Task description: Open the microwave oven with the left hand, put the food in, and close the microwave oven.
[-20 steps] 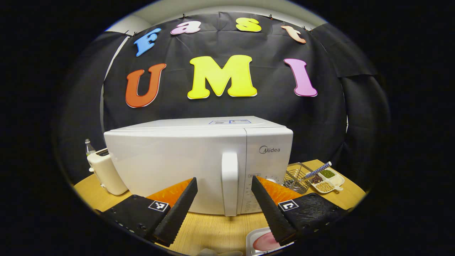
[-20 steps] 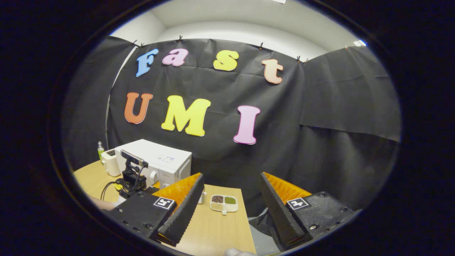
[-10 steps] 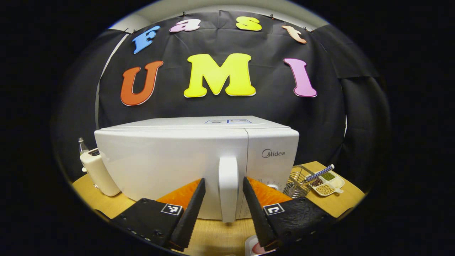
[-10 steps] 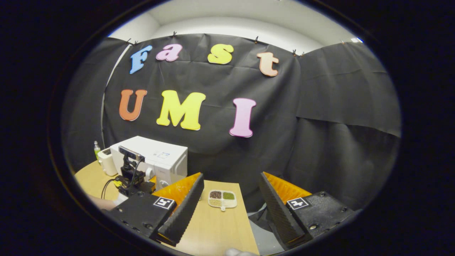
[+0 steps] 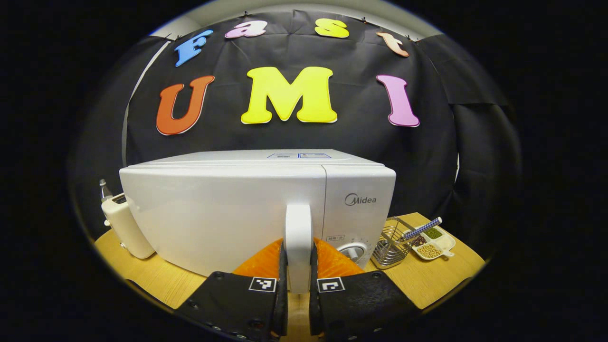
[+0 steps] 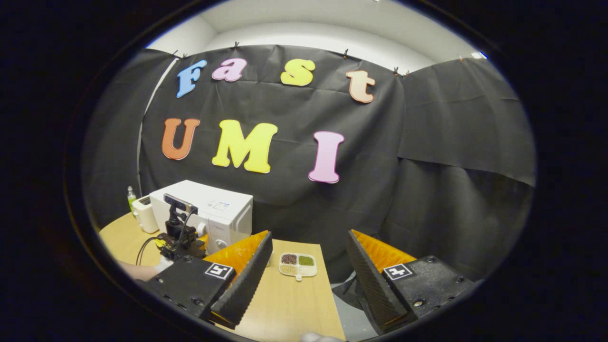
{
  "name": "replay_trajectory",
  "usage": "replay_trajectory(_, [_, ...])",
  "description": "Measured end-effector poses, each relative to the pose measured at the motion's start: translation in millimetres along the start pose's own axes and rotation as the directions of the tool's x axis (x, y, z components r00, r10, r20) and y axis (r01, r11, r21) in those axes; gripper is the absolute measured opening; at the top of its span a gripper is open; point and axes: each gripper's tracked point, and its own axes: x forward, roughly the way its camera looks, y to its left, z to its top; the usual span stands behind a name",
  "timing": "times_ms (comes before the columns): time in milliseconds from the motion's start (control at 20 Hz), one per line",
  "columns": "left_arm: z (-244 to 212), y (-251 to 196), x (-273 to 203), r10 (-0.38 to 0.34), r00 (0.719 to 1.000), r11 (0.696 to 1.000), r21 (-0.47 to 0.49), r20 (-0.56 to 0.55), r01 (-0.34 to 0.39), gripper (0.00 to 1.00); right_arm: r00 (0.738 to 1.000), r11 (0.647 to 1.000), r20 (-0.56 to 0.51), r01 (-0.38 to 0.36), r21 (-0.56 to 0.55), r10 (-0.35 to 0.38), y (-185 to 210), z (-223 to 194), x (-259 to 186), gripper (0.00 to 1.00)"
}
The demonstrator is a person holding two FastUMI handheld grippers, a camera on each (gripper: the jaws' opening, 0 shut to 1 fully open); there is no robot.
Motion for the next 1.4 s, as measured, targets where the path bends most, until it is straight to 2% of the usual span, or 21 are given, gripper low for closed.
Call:
replay_trajectory(50, [1, 0, 0, 0.008, 1.000, 1.000, 0.018, 0.007, -0.008, 0.02, 1.000, 1.000, -0.001, -0.002, 0.000, 0.002, 0, -1, 0, 0.99])
replay_trajectory(100, [1, 1, 0, 0.009, 1.000, 1.000, 0.021, 0.012, -0.010, 0.10, 1.000, 1.000, -0.006, -0.005, 0.000, 0.005, 1, -1, 0, 1.00])
replay_trajectory(250, [1, 1, -1, 0.014, 1.000, 1.000, 0.005, 0.014, -0.014, 0.09, 1.000, 1.000, -0.014, -0.021, -0.008, 0.020, 5, -3, -1, 1.00])
replay_trajectory(300, [1, 1, -1, 0.019, 1.000, 1.000, 0.010, 0.017, -0.020, 0.05, 1.000, 1.000, -0.014, -0.024, -0.012, 0.024, 6, -2, -2, 1.00])
replay_trajectory(550, [-6, 2, -14, 0.018, 1.000, 1.000, -0.001, 0.005, -0.018, 0.05, 0.999, 0.999, -0.003, -0.047, -0.028, 0.047, 11, 3, -1, 1.00])
replay_trajectory(650, [-6, 6, -37, -0.001, 1.000, 1.000, 0.022, 0.027, 0.000, 0.05, 0.998, 0.997, -0.003, -0.066, -0.036, 0.066, 17, 1, 1, 1.00])
replay_trajectory(800, [-17, 15, -73, -0.034, 0.999, 0.999, 0.006, 0.005, 0.034, 0.05, 0.993, 0.993, -0.009, -0.119, -0.018, 0.119, 36, -2, 7, 1.00])
replay_trajectory(900, [-21, 27, -98, -0.028, 1.000, 0.999, 0.023, -0.009, 0.028, 0.04, 0.986, 0.986, -0.019, -0.165, 0.006, 0.165, 55, -4, 11, 1.00])
replay_trajectory(950, [-24, 33, -109, -0.024, 1.000, 0.999, 0.026, -0.016, 0.025, 0.04, 0.983, 0.983, -0.013, -0.184, 0.011, 0.184, 62, -2, 11, 0.95])
replay_trajectory(1000, [-28, 39, -121, -0.019, 0.999, 0.999, 0.029, -0.031, 0.020, 0.06, 0.980, 0.980, -0.003, -0.199, 0.013, 0.199, 70, 2, 12, 1.00])
replay_trajectory(1050, [-29, 46, -131, -0.010, 0.999, 0.999, 0.031, -0.042, 0.012, 0.06, 0.977, 0.977, 0.005, -0.215, 0.013, 0.215, 77, 4, 13, 1.00])
replay_trajectory(1150, [-34, 64, -150, 0.031, 0.998, 0.999, 0.040, -0.056, -0.029, 0.15, 0.968, 0.968, 0.015, -0.252, 0.019, 0.252, 94, 6, 15, 1.00])
replay_trajectory(1250, [-36, 86, -160, 0.086, 0.995, 0.995, 0.054, -0.055, -0.083, 0.38, 0.960, 0.959, 0.011, -0.281, 0.021, 0.281, 109, 6, 16, 1.00])
replay_trajectory(1350, [-37, 95, -169, 0.096, 0.993, 0.993, 0.071, -0.067, -0.091, 0.75, 0.952, 0.952, 0.008, -0.305, 0.025, 0.305, 121, 7, 16, 1.00])
replay_trajectory(1400, [-36, 101, -174, 0.107, 0.992, 0.991, 0.090, -0.067, -0.101, 0.81, 0.950, 0.950, 0.005, -0.312, 0.021, 0.311, 126, 6, 17, 1.00])
